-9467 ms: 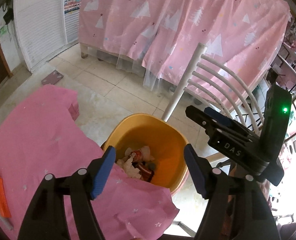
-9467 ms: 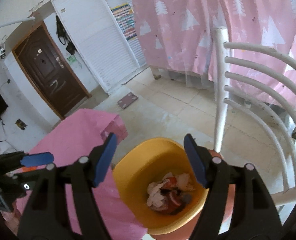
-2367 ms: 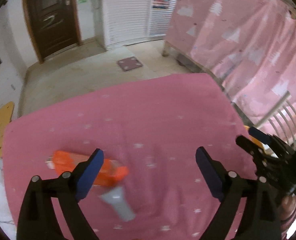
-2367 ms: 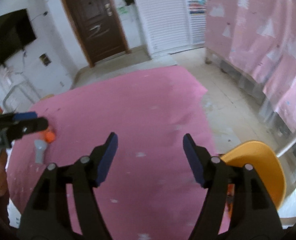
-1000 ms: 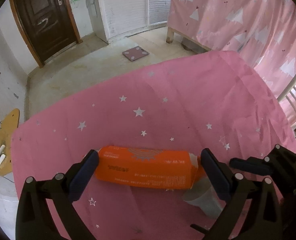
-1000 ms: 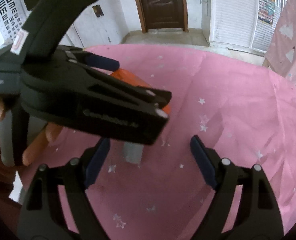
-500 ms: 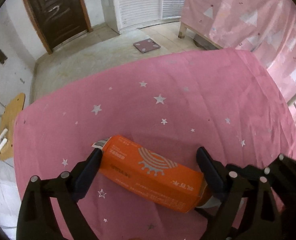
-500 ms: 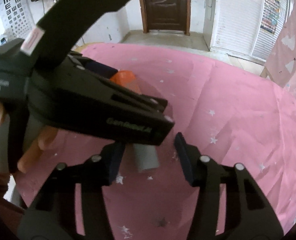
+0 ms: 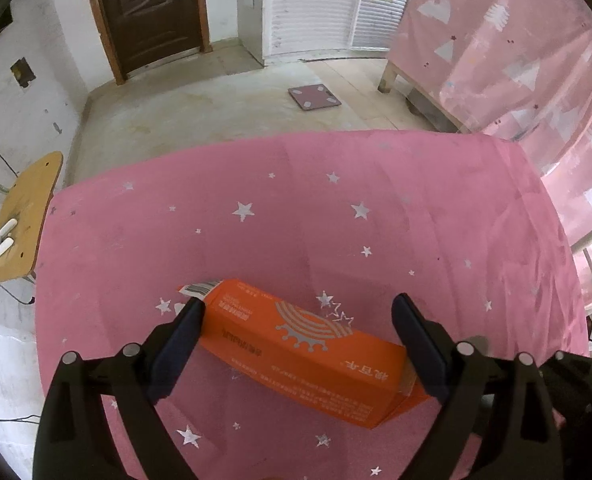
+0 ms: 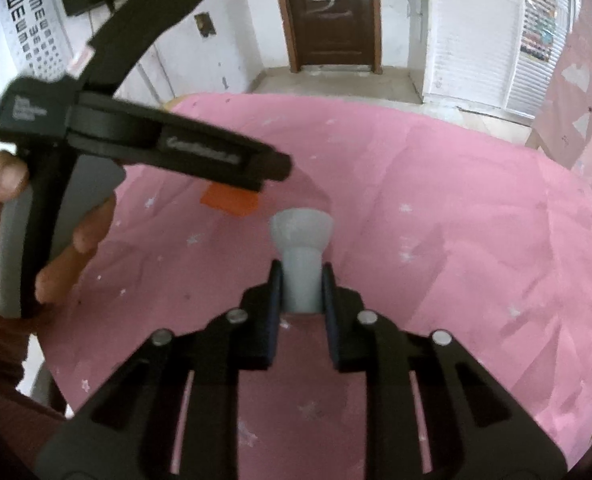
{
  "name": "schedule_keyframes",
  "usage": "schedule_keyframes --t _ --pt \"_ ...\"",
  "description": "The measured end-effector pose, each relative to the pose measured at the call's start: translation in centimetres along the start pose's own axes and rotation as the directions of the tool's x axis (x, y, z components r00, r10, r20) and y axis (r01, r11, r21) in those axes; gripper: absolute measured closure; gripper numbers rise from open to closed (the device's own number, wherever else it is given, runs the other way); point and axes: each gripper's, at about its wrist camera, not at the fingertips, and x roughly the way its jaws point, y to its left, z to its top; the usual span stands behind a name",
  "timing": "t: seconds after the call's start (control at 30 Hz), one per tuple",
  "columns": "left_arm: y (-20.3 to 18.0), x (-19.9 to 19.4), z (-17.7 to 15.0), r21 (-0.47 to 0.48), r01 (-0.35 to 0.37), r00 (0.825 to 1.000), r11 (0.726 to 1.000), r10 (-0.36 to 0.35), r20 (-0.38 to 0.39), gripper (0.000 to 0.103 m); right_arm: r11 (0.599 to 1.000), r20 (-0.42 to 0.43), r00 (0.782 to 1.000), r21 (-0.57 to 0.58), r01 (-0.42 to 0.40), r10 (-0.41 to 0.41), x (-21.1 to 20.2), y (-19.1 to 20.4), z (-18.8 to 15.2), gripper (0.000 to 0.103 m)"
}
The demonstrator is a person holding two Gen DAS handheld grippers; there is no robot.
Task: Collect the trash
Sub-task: 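Carry both items over the orange basin and open both tools to drop them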
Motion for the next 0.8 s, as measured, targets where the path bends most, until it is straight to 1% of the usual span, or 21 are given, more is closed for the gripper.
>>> schedule_keyframes --t 0.17,0.3,0.4,0.57,0.8 --pt "-0.5 -1.2 0.0 0.003 -0.022 0.999 1.000 0.022 0.034 0.017 0.998 0.047 0.999 0.053 0.022 -0.024 -1.8 -3.0 0.0 0.085" --pt "-2.3 -2.2 0.1 0.027 -0.037 0.997 0.999 0.035 0.063 0.017 0.994 0.085 0.995 0.104 0.038 -0.047 -3.2 -5.4 -0.1 0.085" --pt "-4.6 -2.9 0.2 0.060 -0.047 0.996 0.997 0.042 0.083 0.017 0.988 0.117 0.991 0.142 0.053 -0.070 -4.3 -7.3 -0.4 0.085" --pt "-8.8 -4.1 0.3 0.115 -0.043 0.994 0.992 0.031 0.103 0.017 0.977 0.157 0.982 0.197 0.077 -0.109 -5.8 -10.7 -0.8 0.085" --pt "-15.3 -5.3 0.3 0.204 -0.014 0.993 0.979 -0.010 0.119 0.017 0.948 0.202 0.961 0.291 0.126 -0.190 -8.5 -15.5 -2.7 0.085"
